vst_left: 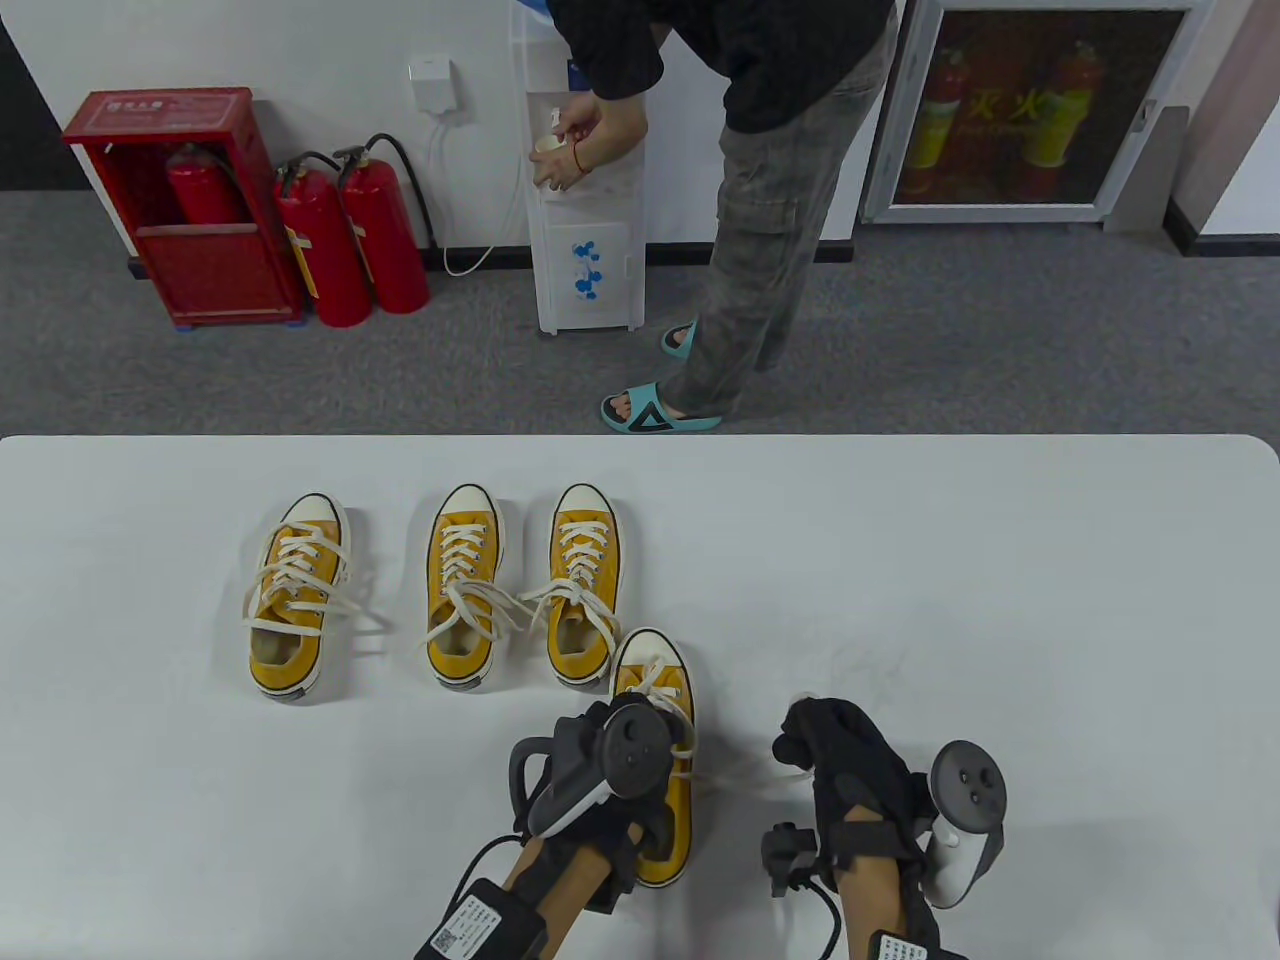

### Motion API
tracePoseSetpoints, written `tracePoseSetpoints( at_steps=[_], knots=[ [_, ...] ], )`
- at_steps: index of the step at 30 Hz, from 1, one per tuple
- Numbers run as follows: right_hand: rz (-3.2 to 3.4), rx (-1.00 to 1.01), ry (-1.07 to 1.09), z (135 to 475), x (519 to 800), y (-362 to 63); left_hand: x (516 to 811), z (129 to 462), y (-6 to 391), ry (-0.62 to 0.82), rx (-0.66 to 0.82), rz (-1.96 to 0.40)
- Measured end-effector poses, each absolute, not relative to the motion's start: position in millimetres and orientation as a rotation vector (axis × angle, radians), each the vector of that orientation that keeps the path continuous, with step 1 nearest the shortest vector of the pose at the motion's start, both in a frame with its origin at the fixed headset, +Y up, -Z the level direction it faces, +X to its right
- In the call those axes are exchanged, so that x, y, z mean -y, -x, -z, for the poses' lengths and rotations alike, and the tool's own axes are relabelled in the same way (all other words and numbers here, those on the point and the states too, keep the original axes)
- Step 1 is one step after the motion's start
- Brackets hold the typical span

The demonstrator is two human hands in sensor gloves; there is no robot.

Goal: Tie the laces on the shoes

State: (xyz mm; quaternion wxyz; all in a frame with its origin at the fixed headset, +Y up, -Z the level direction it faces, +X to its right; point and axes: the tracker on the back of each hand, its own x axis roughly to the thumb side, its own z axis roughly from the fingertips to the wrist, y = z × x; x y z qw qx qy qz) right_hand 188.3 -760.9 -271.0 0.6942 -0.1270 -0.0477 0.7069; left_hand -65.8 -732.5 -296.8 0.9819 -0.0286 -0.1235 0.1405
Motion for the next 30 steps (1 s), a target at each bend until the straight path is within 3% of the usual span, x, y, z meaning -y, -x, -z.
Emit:
tracePoseSetpoints(
  at_steps=[7, 16, 30],
  knots=[
    [-1.571, 0.106, 0.285, 271, 761, -189, 722, 302, 87, 0.082, 0.214, -0.432],
    [-1.573, 0.106, 0.286, 271, 762, -189, 714, 294, 153, 0.106, 0.112, -0.968],
    [-1.6, 0.123, 0.232, 271, 760, -184, 750, 272, 207, 0.105, 0.088, -1.502]
  ],
)
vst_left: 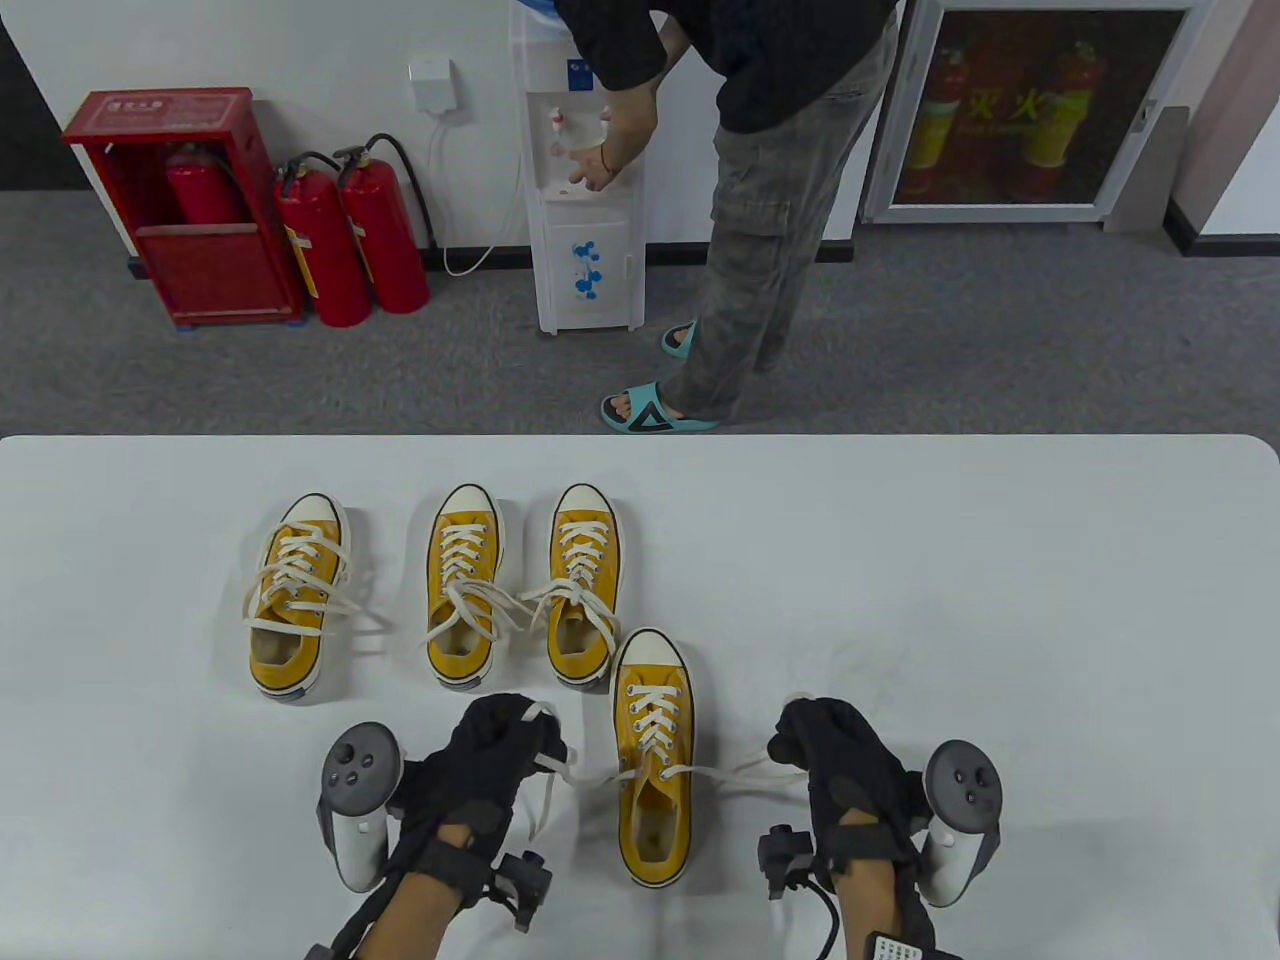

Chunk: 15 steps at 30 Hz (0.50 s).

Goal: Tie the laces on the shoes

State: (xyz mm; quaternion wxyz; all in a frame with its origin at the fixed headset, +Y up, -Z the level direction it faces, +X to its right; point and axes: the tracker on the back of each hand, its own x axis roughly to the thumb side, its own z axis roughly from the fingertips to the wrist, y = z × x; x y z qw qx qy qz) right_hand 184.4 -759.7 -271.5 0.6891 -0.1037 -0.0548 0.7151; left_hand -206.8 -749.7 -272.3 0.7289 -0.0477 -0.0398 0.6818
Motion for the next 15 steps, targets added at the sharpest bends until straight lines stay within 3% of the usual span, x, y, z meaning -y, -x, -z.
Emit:
tracePoseSetpoints(
  at_steps=[9, 15],
  knots=[
    [-1.566, 0.153, 0.12, 270, 751, -178, 753, 266, 208, 0.135, 0.144, -1.751],
    [-1.594, 0.106, -0.095, 272, 739, -161, 754, 265, 203, 0.215, 0.223, -1.937]
  ],
)
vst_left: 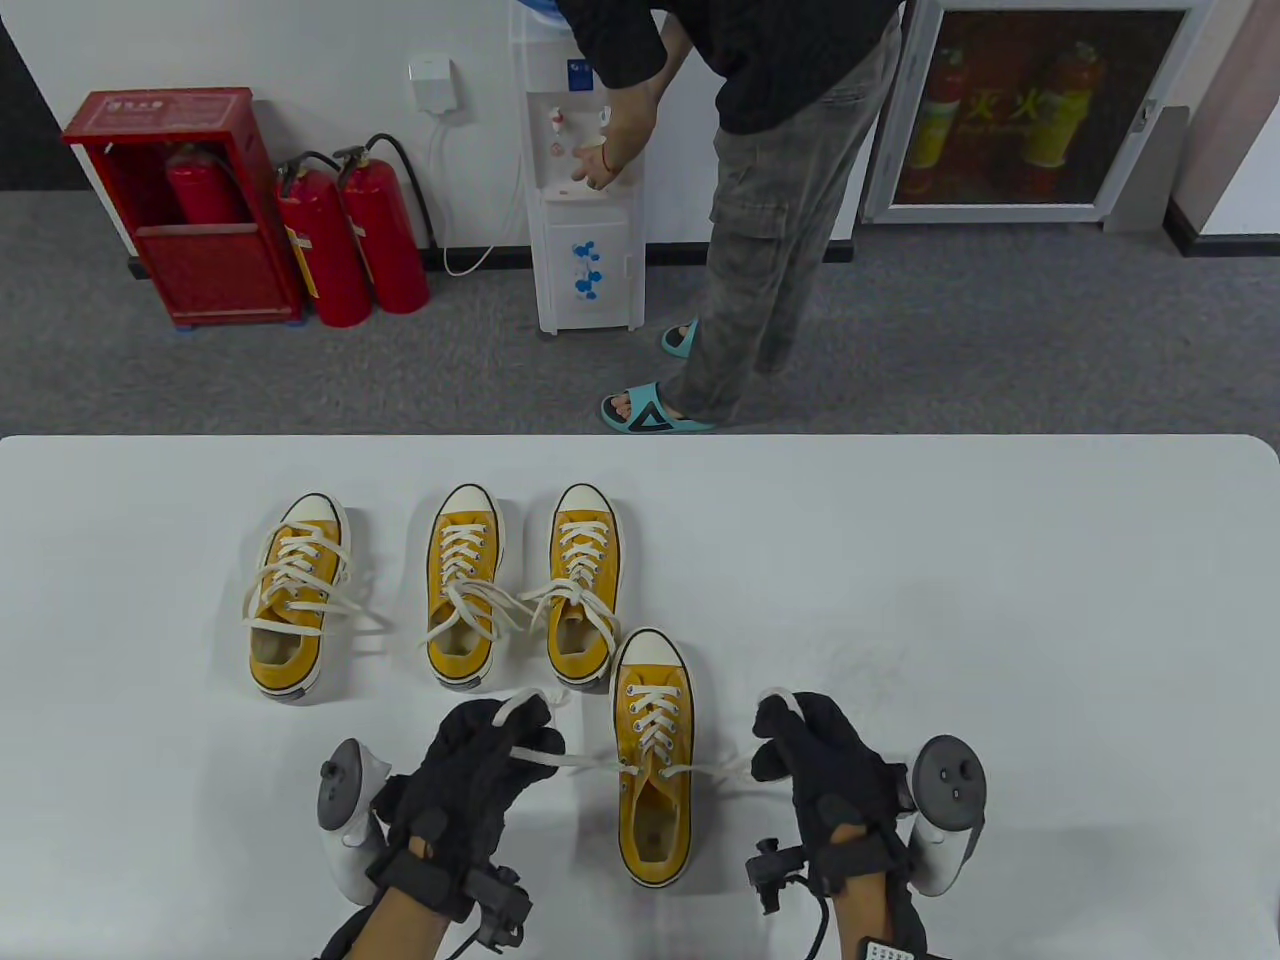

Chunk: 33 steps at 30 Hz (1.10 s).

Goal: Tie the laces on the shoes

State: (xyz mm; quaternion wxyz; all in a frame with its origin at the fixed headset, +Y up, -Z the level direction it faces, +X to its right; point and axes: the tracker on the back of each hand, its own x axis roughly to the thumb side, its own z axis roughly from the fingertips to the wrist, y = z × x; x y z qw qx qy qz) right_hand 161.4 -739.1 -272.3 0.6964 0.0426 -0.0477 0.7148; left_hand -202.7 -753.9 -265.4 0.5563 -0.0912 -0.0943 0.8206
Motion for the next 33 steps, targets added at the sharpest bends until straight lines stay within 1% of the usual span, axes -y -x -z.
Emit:
tracePoseSetpoints(
  at_steps=[5, 12, 17, 27, 33],
  knots=[
    [-1.677, 0.033, -0.304, 271, 728, -139, 756, 265, 195, 0.245, 0.255, -1.884],
    [-1.779, -0.026, -0.473, 266, 720, -115, 757, 263, 181, 0.289, 0.316, -1.754],
    [-1.856, -0.059, -0.533, 263, 718, -103, 757, 262, 167, 0.333, 0.372, -1.662],
    [-1.918, -0.123, -0.659, 255, 715, -81, 758, 259, 150, 0.412, 0.474, -1.579],
    [-1.893, -0.144, -0.678, 254, 715, -77, 760, 257, 142, 0.469, 0.539, -1.56]
  ],
)
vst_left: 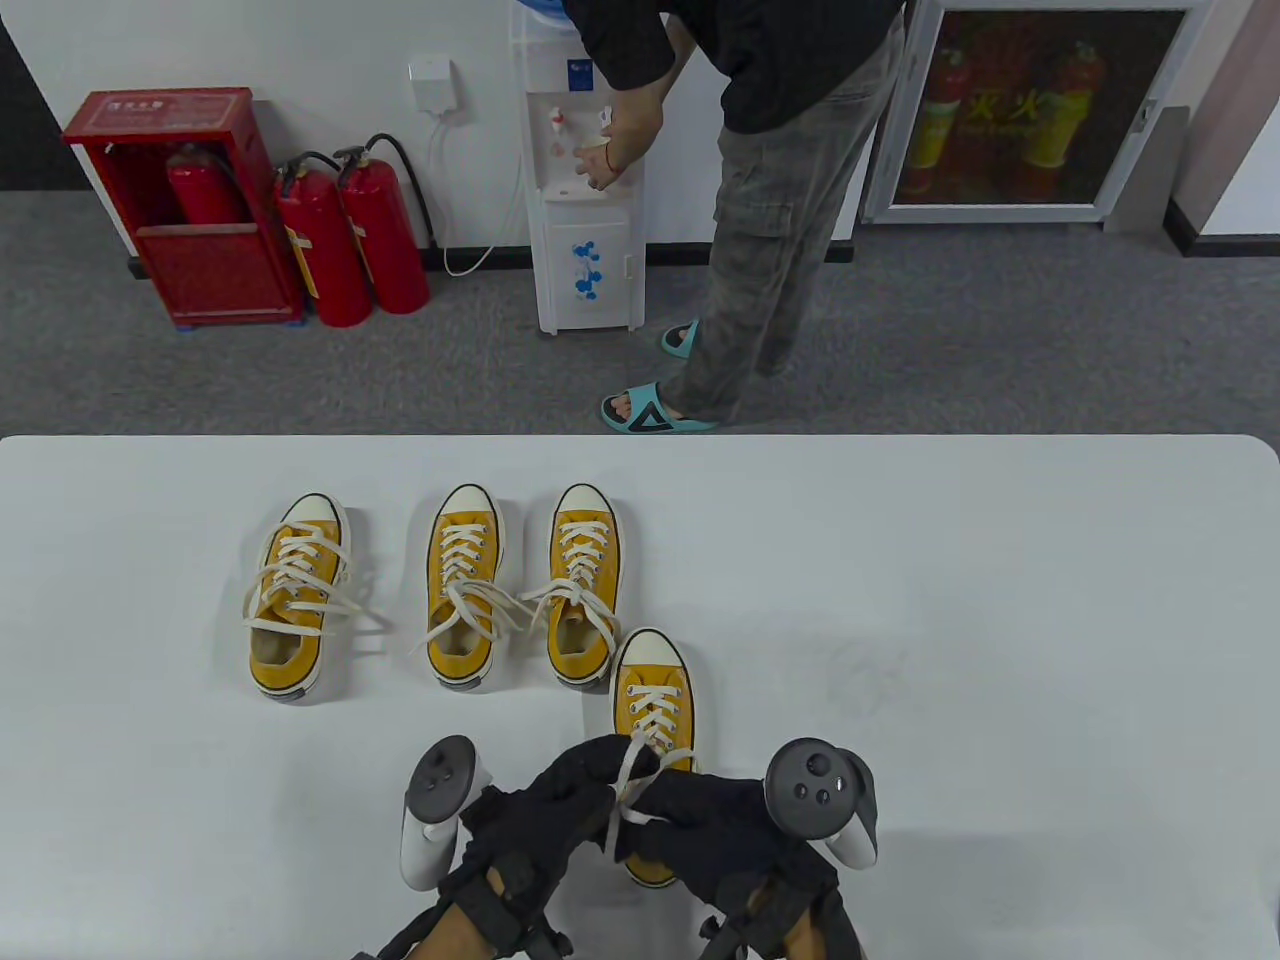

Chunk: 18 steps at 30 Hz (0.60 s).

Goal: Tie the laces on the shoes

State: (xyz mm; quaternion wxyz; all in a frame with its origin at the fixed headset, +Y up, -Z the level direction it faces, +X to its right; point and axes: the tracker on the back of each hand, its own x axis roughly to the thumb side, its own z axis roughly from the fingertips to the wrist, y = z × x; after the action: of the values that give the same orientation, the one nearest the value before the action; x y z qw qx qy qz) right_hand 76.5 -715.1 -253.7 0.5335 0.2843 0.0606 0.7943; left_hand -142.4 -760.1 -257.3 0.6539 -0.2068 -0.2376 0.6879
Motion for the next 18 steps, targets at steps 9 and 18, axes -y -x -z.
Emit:
tracePoseSetpoints(
  at_steps=[9, 18],
  knots=[
    [-1.847, -0.142, -0.639, 256, 717, -83, 763, 255, 139, 0.513, 0.517, -1.575],
    [-1.841, -0.137, -0.618, 257, 717, -87, 752, 253, 144, 0.326, 0.5, -1.337]
  ],
)
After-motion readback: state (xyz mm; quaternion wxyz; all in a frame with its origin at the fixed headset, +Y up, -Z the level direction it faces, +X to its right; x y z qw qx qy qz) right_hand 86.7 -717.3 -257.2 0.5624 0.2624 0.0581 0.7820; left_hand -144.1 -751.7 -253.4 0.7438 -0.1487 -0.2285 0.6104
